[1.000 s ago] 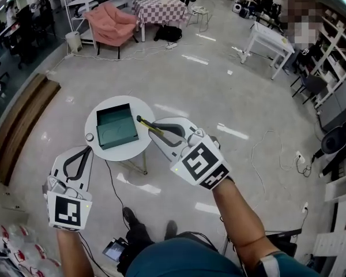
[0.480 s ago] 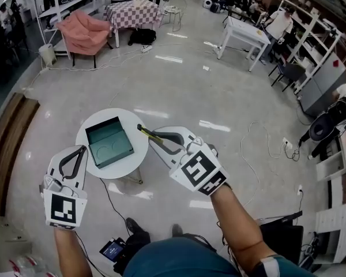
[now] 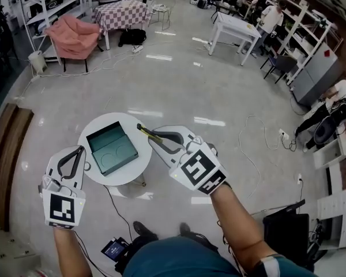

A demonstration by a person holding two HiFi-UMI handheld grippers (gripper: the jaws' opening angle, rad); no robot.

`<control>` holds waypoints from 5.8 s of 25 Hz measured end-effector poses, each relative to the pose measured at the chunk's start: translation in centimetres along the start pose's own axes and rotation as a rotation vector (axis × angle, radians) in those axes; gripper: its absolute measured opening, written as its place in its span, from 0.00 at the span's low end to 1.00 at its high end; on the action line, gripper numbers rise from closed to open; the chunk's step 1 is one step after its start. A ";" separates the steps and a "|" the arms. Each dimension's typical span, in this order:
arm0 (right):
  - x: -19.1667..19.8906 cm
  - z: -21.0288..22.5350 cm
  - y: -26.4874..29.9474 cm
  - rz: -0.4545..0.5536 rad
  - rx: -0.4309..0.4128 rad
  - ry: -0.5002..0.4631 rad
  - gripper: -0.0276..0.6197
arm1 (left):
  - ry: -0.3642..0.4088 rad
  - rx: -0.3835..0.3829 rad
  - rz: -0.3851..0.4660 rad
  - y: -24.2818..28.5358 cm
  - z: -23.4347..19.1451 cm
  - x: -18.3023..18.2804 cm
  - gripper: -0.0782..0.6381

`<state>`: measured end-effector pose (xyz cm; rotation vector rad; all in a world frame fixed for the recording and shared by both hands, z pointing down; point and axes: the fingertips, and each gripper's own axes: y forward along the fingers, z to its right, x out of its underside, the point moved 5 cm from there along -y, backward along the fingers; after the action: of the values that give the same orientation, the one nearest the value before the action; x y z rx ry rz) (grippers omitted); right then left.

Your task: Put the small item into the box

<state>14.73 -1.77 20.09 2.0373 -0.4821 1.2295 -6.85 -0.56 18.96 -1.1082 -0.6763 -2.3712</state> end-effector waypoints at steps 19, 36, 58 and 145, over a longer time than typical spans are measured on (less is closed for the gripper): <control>-9.4 -4.7 15.6 -0.029 0.010 -0.039 0.14 | -0.031 -0.032 0.013 -5.3 -14.5 12.0 0.13; -8.2 3.7 32.1 0.009 -0.239 -0.098 0.14 | -0.105 -0.203 -0.205 1.4 -21.8 19.2 0.13; 1.0 8.1 48.5 -0.041 -0.445 -0.096 0.14 | -0.221 -0.204 -0.349 12.3 -21.1 29.6 0.13; 35.8 -3.4 74.9 -0.536 -0.786 -0.187 0.14 | -0.479 -0.119 -0.518 22.7 -10.0 56.0 0.13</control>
<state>-16.90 -49.34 80.39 1.4504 -0.3830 0.4191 -32.54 -34.22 63.19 -1.7600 -1.1075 -2.6001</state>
